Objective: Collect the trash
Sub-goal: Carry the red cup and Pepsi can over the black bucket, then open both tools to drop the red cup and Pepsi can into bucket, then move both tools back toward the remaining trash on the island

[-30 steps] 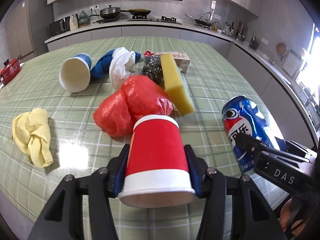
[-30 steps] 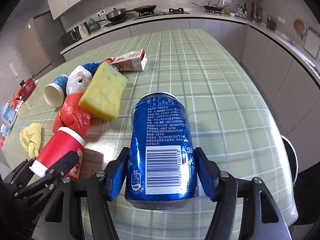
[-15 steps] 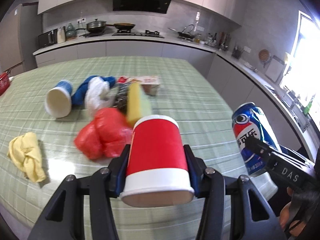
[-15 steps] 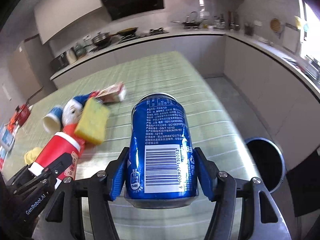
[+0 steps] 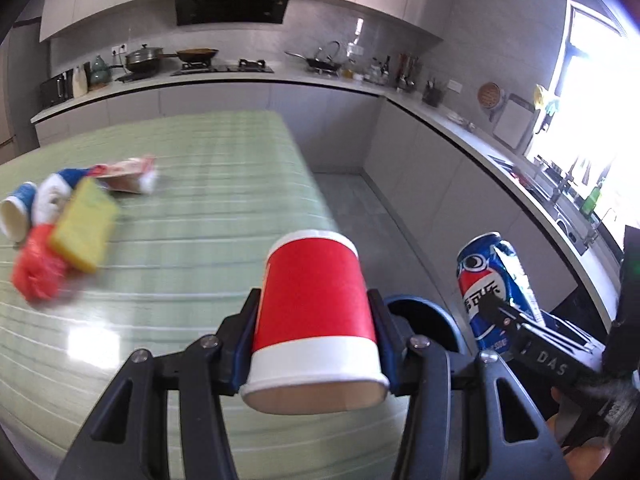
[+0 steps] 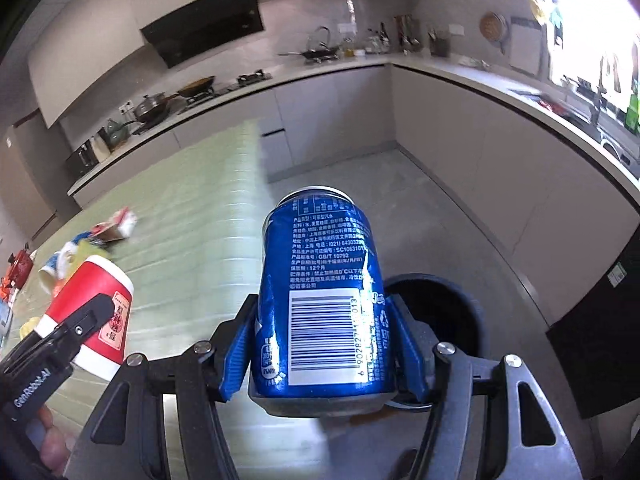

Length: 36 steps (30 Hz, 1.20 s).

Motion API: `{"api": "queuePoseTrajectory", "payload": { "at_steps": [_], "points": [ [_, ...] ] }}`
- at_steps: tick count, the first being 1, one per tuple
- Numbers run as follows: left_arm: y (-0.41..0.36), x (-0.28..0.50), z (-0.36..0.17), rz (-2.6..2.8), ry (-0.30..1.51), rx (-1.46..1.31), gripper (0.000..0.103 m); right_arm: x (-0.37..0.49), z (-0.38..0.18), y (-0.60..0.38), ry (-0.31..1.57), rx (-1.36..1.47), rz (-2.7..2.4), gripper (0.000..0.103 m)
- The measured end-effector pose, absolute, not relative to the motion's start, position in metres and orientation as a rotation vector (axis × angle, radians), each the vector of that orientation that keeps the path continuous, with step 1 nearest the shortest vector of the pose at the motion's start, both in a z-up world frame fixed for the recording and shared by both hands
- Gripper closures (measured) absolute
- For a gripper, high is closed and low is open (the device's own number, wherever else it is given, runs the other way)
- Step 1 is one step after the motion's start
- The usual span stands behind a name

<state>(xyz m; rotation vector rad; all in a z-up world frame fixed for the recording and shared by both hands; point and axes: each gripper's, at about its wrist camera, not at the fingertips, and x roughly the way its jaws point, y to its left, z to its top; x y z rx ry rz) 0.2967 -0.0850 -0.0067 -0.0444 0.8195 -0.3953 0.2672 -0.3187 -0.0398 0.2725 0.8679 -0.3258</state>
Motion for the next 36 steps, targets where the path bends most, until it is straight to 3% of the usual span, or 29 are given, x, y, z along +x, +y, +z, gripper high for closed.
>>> {"api": "queuePoseTrajectory", "payload": {
  "at_steps": [8,17,22,23,25,27,36],
  "points": [
    [-0.199,0.294,-0.038,-0.402,0.886,-0.034,0.052,0.247,-0.076,-0.429,0.952,0.269,-0.309,0.039],
    [-0.25,0.306,-0.105,-0.326,1.001,0.023,0.05,0.257,-0.148,-0.465,1.064,0.277,-0.244,0.038],
    [-0.265,0.311,-0.119,-0.289,1.033,0.053,0.04,0.271,-0.174,-0.474,1.115,0.234,-0.221,0.037],
    [-0.269,0.314,-0.123,-0.283,1.043,0.064,0.039,0.273,-0.177,-0.476,1.121,0.223,-0.228,0.03],
    [-0.276,0.321,-0.128,-0.251,1.055,0.08,0.034,0.277,-0.183,-0.484,1.124,0.201,-0.244,0.026],
    [-0.278,0.326,-0.131,-0.227,1.059,0.081,0.028,0.278,-0.182,-0.49,1.115,0.208,-0.247,0.026],
    [-0.273,0.319,-0.076,-0.215,0.945,0.06,0.028,0.273,-0.125,-0.496,0.989,0.17,-0.34,0.026]
  ]
}}
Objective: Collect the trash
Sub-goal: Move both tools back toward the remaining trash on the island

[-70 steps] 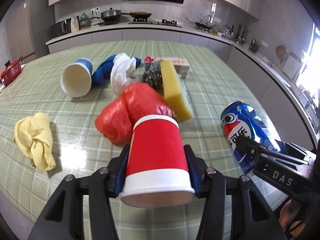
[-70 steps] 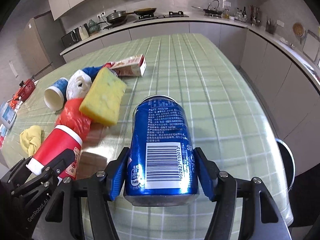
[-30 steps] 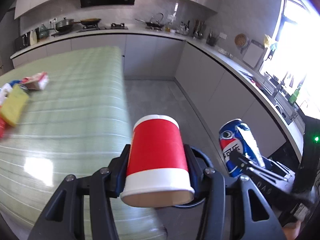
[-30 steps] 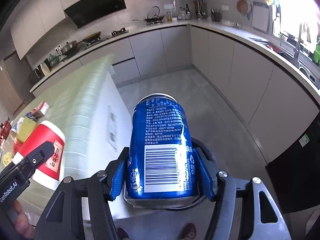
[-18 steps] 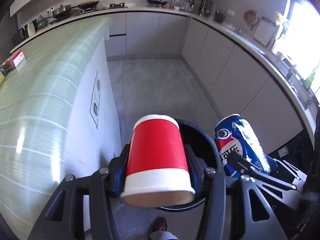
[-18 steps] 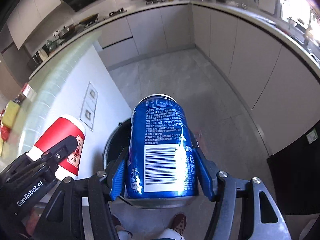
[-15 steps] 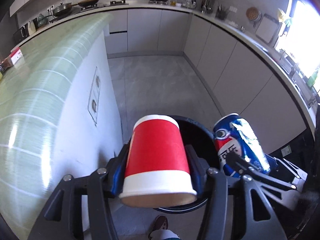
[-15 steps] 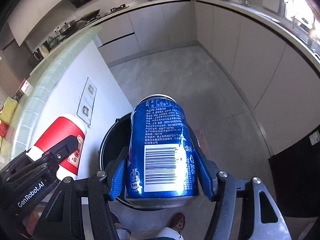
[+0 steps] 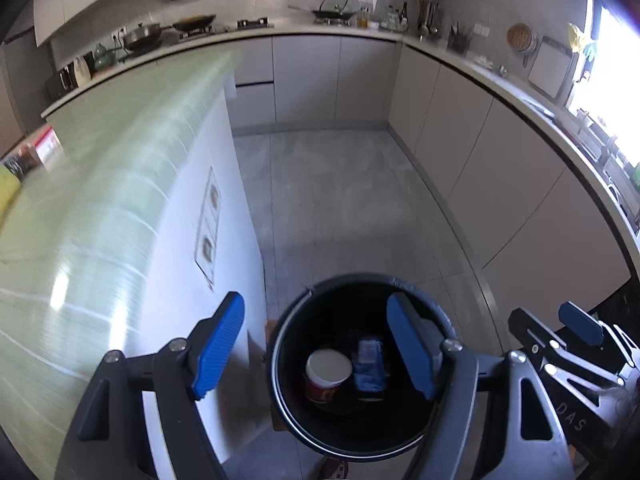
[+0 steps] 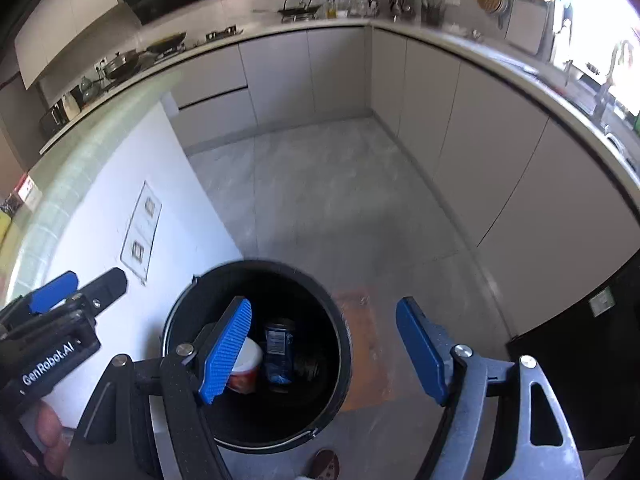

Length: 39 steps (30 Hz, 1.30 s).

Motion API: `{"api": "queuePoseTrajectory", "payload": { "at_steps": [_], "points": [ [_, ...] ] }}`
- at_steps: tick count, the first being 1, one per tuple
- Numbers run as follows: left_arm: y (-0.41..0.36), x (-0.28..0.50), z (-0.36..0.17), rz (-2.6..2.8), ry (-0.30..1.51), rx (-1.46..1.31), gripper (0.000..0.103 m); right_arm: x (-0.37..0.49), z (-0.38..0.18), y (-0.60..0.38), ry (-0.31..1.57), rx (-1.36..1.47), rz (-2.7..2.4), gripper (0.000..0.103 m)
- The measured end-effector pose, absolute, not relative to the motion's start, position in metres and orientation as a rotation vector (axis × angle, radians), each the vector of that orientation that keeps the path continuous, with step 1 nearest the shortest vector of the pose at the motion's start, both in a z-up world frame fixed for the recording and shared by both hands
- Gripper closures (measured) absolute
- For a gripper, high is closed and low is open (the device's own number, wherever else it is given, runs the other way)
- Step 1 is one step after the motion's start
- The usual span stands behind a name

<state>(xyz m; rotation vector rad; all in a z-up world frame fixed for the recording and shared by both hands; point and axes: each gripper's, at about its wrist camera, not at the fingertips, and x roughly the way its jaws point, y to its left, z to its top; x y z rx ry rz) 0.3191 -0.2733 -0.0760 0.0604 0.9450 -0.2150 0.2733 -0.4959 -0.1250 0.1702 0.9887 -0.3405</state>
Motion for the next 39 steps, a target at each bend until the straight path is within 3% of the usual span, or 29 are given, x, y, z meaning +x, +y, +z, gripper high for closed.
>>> {"api": "queuePoseTrajectory", "payload": {
  "at_steps": [9,17,28,39],
  "points": [
    [-0.22,0.3,-0.006,-0.2,0.845,0.015,0.028,0.276,-0.054,-0.451,0.881,0.174,-0.357,0.026],
    [-0.127,0.305,0.021,-0.123,0.792,-0.02,0.027,0.295,-0.013,-0.344,0.828,0.152,-0.259,0.025],
    [0.041,0.319,0.024,-0.019,0.769,-0.057,0.026,0.335,-0.01,-0.177,0.822,0.121,-0.179,0.025],
    [0.146,0.334,0.009,0.057,0.805,-0.062,0.026,0.364,-0.025,-0.07,0.871,0.132,-0.126,0.025]
  ]
}}
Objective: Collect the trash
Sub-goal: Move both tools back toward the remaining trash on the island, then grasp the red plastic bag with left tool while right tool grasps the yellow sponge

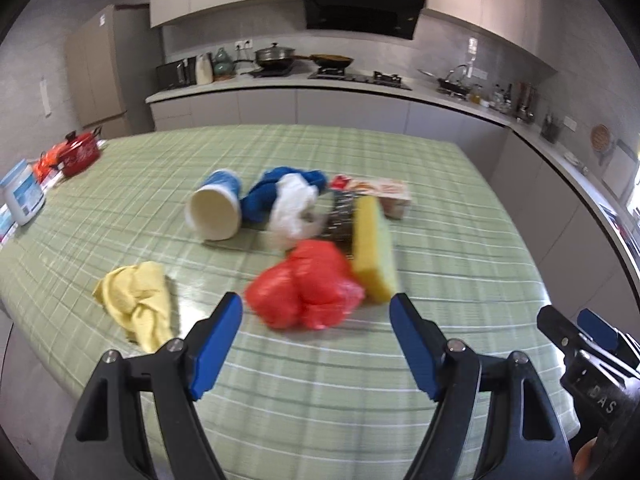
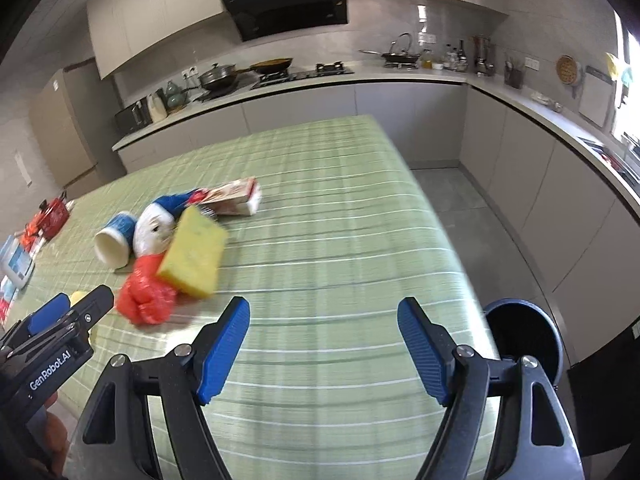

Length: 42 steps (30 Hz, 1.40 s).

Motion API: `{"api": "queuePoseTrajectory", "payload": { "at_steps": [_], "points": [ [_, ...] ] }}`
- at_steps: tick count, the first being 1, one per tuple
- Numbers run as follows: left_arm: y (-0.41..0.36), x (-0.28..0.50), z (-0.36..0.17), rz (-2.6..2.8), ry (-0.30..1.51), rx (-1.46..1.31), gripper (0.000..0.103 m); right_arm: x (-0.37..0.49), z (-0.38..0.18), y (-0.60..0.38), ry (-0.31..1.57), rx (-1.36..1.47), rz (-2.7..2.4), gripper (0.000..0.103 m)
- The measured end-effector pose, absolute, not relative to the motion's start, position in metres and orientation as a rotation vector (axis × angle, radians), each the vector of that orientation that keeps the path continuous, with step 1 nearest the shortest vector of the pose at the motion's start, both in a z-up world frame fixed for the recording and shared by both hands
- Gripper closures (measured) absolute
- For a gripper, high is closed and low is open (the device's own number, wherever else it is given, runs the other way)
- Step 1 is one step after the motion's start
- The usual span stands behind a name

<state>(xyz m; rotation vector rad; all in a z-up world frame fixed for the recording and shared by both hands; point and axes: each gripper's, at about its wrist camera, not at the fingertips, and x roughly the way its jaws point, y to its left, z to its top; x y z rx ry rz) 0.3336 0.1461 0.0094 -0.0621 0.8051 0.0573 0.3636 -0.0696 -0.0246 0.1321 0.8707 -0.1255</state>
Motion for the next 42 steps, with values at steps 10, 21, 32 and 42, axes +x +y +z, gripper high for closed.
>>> {"api": "queuePoseTrajectory", "payload": {
  "at_steps": [10,21,32,42],
  "points": [
    [0.176,0.35,-0.008,0.098,0.827,-0.082,0.026,0.4,-0.029,-0.04,0.872,0.117,-0.035,0.025],
    [0.169,0.369,-0.02,0.093,0.833,-0.042,0.026,0.422,-0.036,-0.041,0.868,0.119,-0.011,0.025],
    [0.167,0.394,-0.037,-0.006,0.872,0.012,0.026,0.436,-0.046,-0.03,0.881,0.144,-0.079,0.025],
    [0.181,0.41,-0.053,-0.065,0.901,0.049,0.026,0.449,-0.058,-0.007,0.908,0.148,-0.105,0.025]
  ]
}}
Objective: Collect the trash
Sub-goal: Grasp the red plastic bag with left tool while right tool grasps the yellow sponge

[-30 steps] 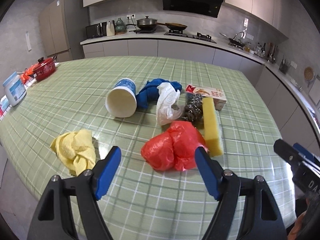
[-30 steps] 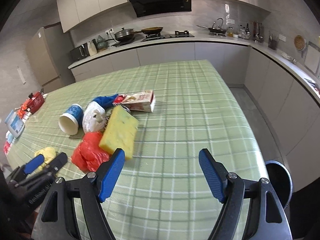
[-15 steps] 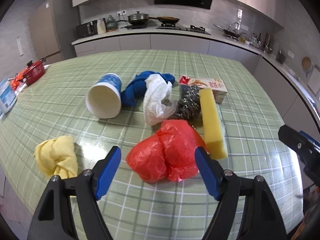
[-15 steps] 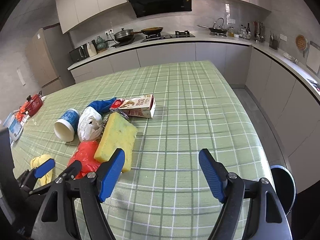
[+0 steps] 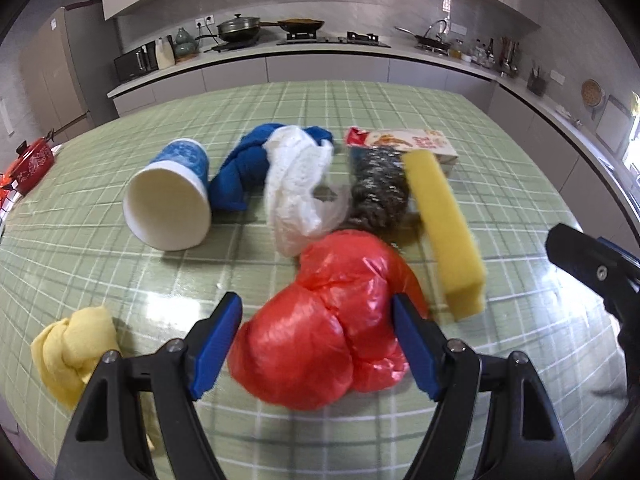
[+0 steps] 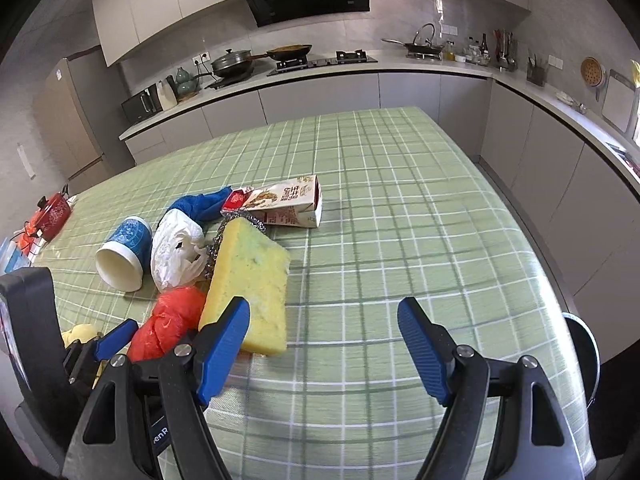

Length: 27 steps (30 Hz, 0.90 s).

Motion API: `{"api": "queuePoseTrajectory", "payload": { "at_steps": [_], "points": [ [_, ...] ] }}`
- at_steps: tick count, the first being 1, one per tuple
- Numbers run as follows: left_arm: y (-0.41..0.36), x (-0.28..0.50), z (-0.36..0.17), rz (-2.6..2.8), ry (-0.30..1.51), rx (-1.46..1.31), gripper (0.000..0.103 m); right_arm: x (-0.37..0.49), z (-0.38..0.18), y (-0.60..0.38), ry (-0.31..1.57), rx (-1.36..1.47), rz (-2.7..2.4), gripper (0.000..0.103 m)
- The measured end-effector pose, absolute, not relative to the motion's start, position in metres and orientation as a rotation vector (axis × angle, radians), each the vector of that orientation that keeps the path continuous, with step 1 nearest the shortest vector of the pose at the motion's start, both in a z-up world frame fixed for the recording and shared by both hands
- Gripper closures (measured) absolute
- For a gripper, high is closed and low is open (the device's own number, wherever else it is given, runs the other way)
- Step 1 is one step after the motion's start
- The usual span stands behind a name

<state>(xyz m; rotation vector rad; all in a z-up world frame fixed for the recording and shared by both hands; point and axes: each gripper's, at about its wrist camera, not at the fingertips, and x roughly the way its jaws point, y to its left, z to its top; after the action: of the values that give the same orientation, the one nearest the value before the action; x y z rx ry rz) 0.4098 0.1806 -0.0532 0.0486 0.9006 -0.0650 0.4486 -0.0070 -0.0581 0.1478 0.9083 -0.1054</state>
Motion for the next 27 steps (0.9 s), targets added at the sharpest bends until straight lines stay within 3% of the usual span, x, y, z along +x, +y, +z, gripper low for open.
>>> {"api": "queuePoseTrajectory", "payload": {
  "at_steps": [19,24,27],
  "points": [
    [0.231,0.416,-0.058,0.0,0.903,0.004,0.025,0.485,-0.09,0.043,0.966,0.147,-0.03,0.025],
    [0.231,0.413,-0.061,-0.065,0.903,-0.022,0.046,0.491,-0.105,0.045,0.996,0.151,-0.032,0.025],
    [0.229,0.411,-0.06,-0.096,0.899,-0.028,0.051,0.49,-0.11,0.043,0.999,0.161,-0.037,0.025]
  ]
}}
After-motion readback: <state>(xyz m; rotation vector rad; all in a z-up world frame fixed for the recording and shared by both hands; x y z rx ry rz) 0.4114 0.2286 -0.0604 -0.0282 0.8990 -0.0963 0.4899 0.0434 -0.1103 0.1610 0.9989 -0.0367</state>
